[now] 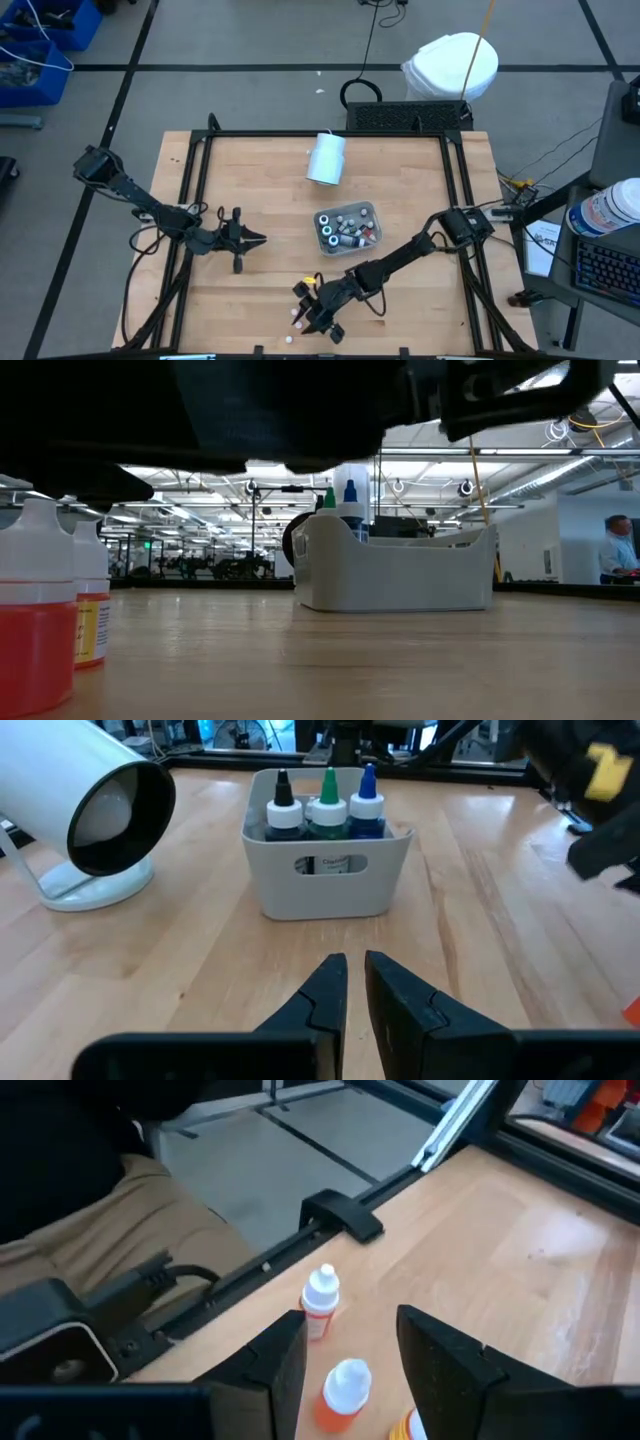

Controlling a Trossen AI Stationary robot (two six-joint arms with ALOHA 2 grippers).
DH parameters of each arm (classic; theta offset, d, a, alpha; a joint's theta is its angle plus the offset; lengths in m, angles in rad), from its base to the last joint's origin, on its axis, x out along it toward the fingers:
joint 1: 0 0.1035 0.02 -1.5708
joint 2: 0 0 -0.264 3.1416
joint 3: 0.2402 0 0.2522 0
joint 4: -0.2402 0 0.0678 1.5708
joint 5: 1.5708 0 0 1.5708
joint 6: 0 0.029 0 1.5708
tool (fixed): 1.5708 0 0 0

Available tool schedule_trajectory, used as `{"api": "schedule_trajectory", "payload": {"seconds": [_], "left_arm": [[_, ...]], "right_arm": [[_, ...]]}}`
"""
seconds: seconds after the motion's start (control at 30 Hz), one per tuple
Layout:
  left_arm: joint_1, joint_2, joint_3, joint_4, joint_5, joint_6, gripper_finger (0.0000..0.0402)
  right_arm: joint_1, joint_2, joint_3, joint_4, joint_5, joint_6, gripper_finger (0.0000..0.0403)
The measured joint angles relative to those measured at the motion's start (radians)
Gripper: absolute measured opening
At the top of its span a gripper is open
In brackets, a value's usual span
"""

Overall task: Pick & Place food coloring
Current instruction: Put the small orange food coloring bottle into the gray bin

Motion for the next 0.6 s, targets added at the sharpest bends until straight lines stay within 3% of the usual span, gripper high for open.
{"api": "schedule_trajectory", "payload": {"seconds": [0.2, 0.6], "left_arm": [[0.0, 0.0, 0.0, 0.0, 0.0, -0.013, 0.0049], [0.0, 0.0, 0.0, 0.0, 0.0, -0.02, 0.0049]], "right_arm": [[0.001, 0.026, 0.004, 0.002, 0.052, 0.006, 0.0144], [0.001, 0.033, 0.004, -0.037, 0.055, 0.025, 0.0141]]}}
